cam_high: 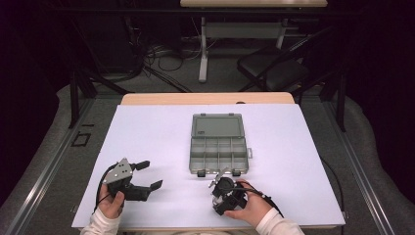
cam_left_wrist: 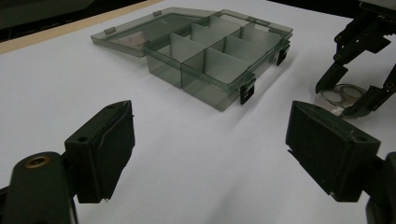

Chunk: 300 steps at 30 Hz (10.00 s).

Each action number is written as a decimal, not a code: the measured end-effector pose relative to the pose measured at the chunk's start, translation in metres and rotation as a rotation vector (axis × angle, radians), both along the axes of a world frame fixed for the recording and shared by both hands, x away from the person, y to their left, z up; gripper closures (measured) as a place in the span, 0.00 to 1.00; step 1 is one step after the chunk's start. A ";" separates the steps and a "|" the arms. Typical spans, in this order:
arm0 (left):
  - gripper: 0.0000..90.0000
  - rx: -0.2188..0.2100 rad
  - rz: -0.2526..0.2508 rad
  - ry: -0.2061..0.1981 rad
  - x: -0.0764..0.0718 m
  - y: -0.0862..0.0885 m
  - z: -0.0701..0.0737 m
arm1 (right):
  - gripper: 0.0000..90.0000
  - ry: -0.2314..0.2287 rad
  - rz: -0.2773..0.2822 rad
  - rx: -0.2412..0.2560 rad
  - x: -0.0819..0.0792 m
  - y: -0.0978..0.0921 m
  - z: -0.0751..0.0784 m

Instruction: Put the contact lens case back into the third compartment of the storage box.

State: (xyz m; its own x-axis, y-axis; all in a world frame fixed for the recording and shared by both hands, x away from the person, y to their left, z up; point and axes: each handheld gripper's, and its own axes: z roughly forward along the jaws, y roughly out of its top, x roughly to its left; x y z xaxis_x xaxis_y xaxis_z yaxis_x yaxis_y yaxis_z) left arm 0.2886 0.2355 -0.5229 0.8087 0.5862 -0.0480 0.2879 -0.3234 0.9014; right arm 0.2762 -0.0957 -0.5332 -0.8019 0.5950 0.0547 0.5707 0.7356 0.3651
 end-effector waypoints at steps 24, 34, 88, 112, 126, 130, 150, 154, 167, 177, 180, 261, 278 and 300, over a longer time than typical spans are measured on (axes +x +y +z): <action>0.18 -0.002 0.002 -0.001 0.000 0.000 0.000 | 0.54 -0.004 0.007 0.012 -0.001 0.001 0.001; 0.18 -0.001 0.002 -0.002 0.000 0.000 0.000 | 0.54 -0.032 -0.012 0.053 0.001 -0.002 0.007; 0.18 -0.003 0.004 -0.001 0.000 0.000 0.000 | 0.54 -0.191 -0.099 0.335 0.015 -0.025 0.040; 0.18 -0.003 0.004 0.000 0.000 0.000 0.000 | 0.54 -0.168 -0.195 0.308 0.056 -0.050 0.053; 0.18 -0.003 0.003 0.000 0.000 0.001 0.000 | 0.54 -0.179 -0.214 0.290 0.074 -0.049 0.055; 0.18 -0.004 0.003 -0.001 0.000 0.001 0.000 | 0.54 -0.184 -0.217 0.283 0.079 -0.048 0.055; 0.18 -0.005 0.002 0.002 0.000 0.001 0.000 | 0.54 -0.195 -0.232 0.268 0.103 -0.041 0.059; 0.18 -0.005 0.003 0.002 0.000 0.001 0.000 | 0.54 -0.198 -0.240 0.269 0.108 -0.040 0.059; 0.18 -0.006 0.003 0.002 0.000 0.001 0.000 | 0.54 -0.214 -0.252 0.250 0.125 -0.036 0.053; 0.18 -0.005 0.002 0.002 0.000 0.001 0.000 | 0.54 -0.234 -0.273 0.248 0.136 -0.037 0.048; 0.18 -0.005 0.002 0.002 0.000 0.001 0.000 | 0.54 -0.238 -0.274 0.249 0.140 -0.038 0.045; 0.18 -0.005 0.024 0.012 0.002 0.001 0.000 | 0.34 -0.252 -0.330 0.281 0.150 -0.038 0.037; 0.18 -0.002 0.017 0.019 0.006 -0.003 -0.001 | 0.22 -0.260 -0.330 0.307 0.141 -0.040 0.044; 0.18 -0.003 0.014 0.016 0.005 -0.003 -0.001 | 0.18 -0.290 -0.315 0.359 0.101 -0.051 0.059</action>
State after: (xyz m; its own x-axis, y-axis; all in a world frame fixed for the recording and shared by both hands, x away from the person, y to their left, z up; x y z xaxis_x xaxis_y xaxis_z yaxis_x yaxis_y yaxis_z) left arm 0.2935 0.2321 -0.5237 0.7998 0.5971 -0.0623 0.3063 -0.3165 0.8978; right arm 0.3770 -0.1468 -0.4741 -0.6005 0.7931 0.1019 0.5821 0.3461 0.7358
